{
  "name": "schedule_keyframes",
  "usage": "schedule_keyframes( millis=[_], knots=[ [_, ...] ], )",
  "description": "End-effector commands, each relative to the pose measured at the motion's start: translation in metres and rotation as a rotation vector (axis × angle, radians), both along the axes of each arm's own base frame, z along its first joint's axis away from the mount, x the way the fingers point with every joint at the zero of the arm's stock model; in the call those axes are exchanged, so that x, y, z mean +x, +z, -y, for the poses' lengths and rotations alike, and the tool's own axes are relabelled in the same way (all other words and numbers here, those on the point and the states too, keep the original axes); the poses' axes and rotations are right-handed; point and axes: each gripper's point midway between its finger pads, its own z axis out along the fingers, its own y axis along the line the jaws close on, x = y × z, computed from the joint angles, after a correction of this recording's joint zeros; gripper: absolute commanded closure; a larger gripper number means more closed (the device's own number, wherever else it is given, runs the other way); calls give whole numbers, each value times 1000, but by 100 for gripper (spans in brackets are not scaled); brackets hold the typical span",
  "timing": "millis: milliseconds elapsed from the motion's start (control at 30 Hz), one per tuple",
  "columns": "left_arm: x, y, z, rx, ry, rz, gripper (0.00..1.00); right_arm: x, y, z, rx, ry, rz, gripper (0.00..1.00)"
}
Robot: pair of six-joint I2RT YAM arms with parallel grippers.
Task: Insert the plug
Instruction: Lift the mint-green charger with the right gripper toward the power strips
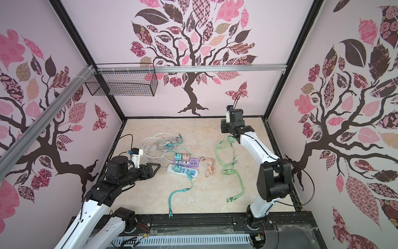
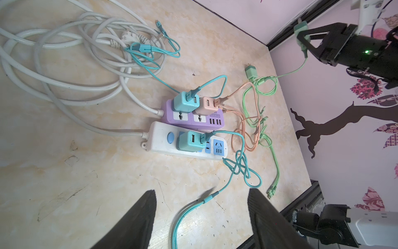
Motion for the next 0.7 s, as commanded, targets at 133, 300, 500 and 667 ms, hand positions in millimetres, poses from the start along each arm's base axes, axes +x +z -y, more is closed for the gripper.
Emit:
schedule_keyframes(
  millis=[133, 300, 500, 667],
  knots=[
    [4, 18, 8, -52, -31, 43, 29, -29, 87, -6, 36, 85, 164, 76],
    [5, 28, 18, -93, -77, 57, 29, -62, 107, -31, 77, 241, 209, 76],
    [1, 46, 41, -193, -209, 69, 29, -117, 99, -88, 31, 478, 220, 74],
    [-11, 63, 64, -303, -373, 51, 27, -157, 89, -125, 59, 609, 207, 75]
  ],
)
